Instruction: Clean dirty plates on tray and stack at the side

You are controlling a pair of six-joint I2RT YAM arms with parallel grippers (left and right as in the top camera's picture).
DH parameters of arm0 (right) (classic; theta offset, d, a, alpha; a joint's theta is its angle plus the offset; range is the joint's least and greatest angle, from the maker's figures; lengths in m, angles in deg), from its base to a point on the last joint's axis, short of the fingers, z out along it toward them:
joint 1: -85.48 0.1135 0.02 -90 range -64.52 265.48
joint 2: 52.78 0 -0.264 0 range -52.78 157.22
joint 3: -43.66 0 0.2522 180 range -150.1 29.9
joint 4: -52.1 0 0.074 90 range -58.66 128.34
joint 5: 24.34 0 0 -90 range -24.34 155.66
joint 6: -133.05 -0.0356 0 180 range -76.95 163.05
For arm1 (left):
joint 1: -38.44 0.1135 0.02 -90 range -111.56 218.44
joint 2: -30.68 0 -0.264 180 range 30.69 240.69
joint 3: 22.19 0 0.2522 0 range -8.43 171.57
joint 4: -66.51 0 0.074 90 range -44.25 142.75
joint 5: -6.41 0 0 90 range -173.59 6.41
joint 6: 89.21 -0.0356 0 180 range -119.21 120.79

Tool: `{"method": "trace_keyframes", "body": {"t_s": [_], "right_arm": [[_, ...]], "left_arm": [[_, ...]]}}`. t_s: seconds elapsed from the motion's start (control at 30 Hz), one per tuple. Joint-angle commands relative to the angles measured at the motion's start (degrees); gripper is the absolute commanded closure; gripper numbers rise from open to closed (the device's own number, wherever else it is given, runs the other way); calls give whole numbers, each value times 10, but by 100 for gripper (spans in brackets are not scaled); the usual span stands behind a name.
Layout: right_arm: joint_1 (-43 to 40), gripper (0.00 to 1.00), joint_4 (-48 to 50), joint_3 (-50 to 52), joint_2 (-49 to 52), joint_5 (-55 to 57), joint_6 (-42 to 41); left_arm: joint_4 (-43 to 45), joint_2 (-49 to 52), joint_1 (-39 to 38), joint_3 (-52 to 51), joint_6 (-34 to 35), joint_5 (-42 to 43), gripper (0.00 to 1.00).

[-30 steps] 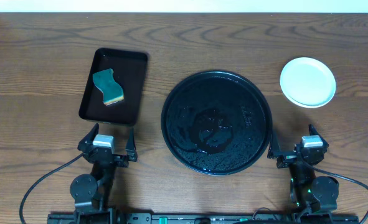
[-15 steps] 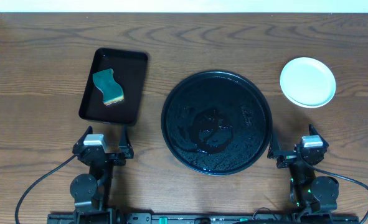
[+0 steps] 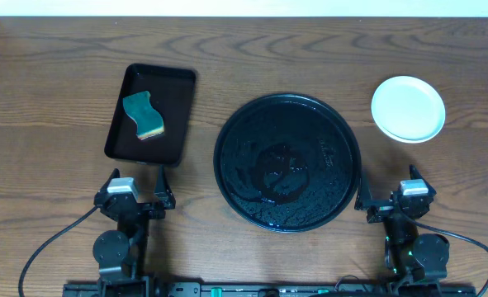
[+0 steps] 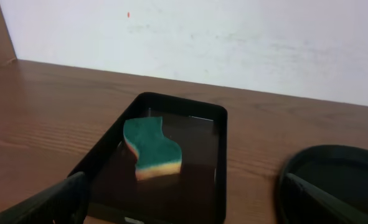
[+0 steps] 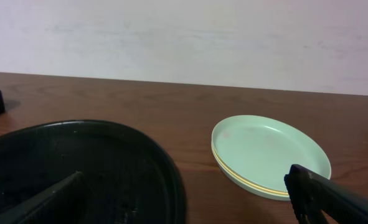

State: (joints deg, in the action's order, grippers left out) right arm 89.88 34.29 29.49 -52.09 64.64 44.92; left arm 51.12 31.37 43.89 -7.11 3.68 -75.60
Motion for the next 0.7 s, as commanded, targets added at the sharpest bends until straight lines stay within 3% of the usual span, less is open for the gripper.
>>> {"method": "trace_keyframes", "body": {"t_s": [0.0,0.67], "right_arm": [[-3,1,-2,1,-4,6,-10],[-3,1,-2,1,-4,5,-10]], "left_arm": [[-20,-6,-2,-11,-27,5,3],[-20,-6,-22,-11,-59,11,3]]}}
